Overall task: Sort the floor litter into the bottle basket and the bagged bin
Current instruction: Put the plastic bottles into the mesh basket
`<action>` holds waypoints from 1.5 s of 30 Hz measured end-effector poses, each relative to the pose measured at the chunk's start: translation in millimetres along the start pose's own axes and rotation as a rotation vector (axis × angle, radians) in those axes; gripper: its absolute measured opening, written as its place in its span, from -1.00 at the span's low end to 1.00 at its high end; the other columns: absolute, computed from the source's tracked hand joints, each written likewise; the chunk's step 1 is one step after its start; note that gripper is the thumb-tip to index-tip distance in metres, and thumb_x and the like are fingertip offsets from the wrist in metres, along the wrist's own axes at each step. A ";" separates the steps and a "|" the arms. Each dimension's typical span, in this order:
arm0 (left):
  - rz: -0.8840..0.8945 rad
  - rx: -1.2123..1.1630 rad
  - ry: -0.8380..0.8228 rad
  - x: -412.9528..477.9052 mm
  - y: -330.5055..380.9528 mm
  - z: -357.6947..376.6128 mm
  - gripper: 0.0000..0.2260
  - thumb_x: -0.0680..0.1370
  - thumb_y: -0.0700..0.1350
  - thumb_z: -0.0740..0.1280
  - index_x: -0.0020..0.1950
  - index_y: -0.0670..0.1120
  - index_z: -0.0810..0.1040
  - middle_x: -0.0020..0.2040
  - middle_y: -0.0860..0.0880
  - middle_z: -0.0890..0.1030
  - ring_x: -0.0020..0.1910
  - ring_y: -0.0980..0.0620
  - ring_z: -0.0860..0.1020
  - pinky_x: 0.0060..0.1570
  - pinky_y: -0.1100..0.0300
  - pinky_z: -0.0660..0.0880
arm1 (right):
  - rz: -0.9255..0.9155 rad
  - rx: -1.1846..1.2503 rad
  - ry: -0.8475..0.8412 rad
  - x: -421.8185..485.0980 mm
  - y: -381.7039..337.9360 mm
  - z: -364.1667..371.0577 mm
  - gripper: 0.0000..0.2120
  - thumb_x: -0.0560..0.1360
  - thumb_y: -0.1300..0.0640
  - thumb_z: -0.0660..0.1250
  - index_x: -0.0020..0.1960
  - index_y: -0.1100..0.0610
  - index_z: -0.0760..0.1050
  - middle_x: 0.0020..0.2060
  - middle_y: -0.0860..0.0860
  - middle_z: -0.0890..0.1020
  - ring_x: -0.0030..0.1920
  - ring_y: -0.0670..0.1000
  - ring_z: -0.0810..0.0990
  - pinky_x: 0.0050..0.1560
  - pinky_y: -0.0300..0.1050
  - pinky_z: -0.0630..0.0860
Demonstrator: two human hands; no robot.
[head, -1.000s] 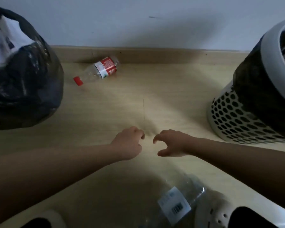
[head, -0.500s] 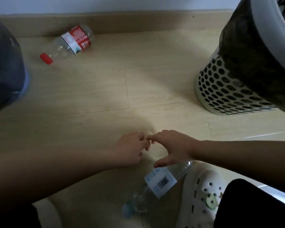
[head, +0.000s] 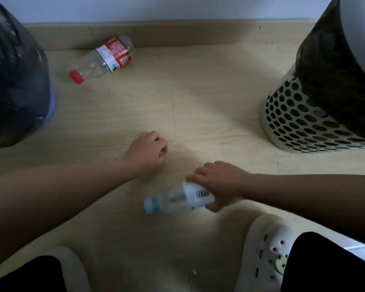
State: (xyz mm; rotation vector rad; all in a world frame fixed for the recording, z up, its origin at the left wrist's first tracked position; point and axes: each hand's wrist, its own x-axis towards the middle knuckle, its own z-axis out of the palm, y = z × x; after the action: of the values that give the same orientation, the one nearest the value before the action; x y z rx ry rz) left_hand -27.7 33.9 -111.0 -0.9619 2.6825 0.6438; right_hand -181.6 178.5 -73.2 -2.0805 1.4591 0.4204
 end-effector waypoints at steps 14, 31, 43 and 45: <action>-0.552 -0.140 0.451 47.4 -81.6 -89.1 -0.61 0.48 -0.22 0.27 0.32 -0.08 0.40 0.35 -0.16 0.34 0.34 -0.18 0.30 0.27 0.05 0.29 | 0.785 0.473 0.397 75.1 36.6 -56.0 -0.38 0.37 -0.15 0.37 0.31 0.07 0.26 0.17 0.05 0.47 0.16 0.11 0.45 0.05 -0.05 0.37; -0.608 -0.171 0.245 84.7 -106.2 -75.2 -0.54 0.50 -0.17 0.26 0.39 -0.09 0.26 0.26 -0.22 0.47 0.23 -0.26 0.44 0.16 -0.02 0.46 | 0.761 0.372 0.380 80.0 38.8 -56.6 -0.31 0.41 -0.23 0.28 0.39 0.08 0.16 0.18 0.02 0.46 0.16 0.08 0.45 0.08 -0.05 0.37; -0.486 -0.458 0.144 79.2 -79.4 -77.0 -0.55 0.56 -0.09 0.29 0.41 -0.17 0.29 0.22 -0.16 0.51 0.16 -0.11 0.49 0.06 0.17 0.38 | 0.805 0.432 0.389 96.8 58.8 -80.6 -0.20 0.44 -0.21 0.29 0.50 -0.01 -0.06 0.33 0.06 0.37 0.27 0.14 0.39 0.21 0.04 0.33; -0.496 -0.494 0.152 79.5 -76.7 -78.0 -0.52 0.57 -0.10 0.28 0.45 -0.17 0.26 0.24 -0.17 0.51 0.22 -0.12 0.47 0.12 0.16 0.37 | 0.818 0.493 0.373 99.5 60.3 -87.2 -0.23 0.43 -0.12 0.34 0.48 0.02 0.00 0.29 0.09 0.38 0.25 0.16 0.40 0.19 0.05 0.35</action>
State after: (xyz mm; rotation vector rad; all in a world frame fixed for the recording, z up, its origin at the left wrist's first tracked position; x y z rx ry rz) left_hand -43.2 -99.5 -94.9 -1.7829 2.2817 1.1711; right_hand -207.3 35.4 -74.2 -1.1475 2.3314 -0.0559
